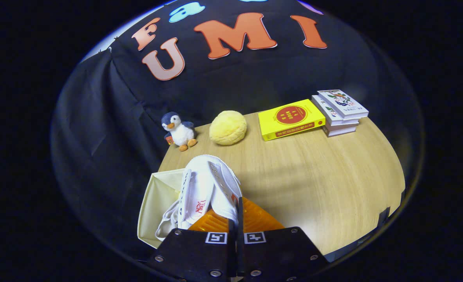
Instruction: Open the storage box then place both shoes into the box .Put the left shoe in first, then the right shoe, with the right side of both shoes facing outward in a uniform manner.
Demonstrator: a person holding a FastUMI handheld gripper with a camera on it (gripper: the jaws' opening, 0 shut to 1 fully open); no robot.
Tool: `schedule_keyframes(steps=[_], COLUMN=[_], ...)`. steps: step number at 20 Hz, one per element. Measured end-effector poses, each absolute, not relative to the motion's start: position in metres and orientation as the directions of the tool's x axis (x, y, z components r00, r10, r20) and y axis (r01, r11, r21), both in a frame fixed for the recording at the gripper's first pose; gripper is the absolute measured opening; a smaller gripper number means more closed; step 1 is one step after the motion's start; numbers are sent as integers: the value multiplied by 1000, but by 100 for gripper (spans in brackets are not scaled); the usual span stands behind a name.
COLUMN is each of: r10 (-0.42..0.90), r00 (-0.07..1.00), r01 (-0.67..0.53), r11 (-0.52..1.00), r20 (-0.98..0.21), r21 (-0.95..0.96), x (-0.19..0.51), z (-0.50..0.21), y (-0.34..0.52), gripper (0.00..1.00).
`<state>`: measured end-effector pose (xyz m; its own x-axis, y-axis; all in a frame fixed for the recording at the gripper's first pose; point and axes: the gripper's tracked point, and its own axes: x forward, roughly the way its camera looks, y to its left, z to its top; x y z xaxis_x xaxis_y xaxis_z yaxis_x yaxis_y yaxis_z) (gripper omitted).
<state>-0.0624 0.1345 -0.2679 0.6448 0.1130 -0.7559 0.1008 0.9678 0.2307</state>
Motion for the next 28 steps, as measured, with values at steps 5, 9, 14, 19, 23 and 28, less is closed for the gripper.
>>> schedule_keyframes(steps=[5,9,14,19,23,28], r10=[182,157,41,109,189,235], r00=[607,574,518,462,486,593], r01=[33,49,136,138,75,5], r11=[967,973,982,971,964,955], r20=[-774,-803,-854,-880,-853,-770], r21=[253,225,130,193,255,295], x=[-62,-59,-56,-64,-66,-56], z=[-278,-300,-340,-353,-333,-293], y=[214,241,240,259,255,217], gripper=[1,2,3,15,39,62])
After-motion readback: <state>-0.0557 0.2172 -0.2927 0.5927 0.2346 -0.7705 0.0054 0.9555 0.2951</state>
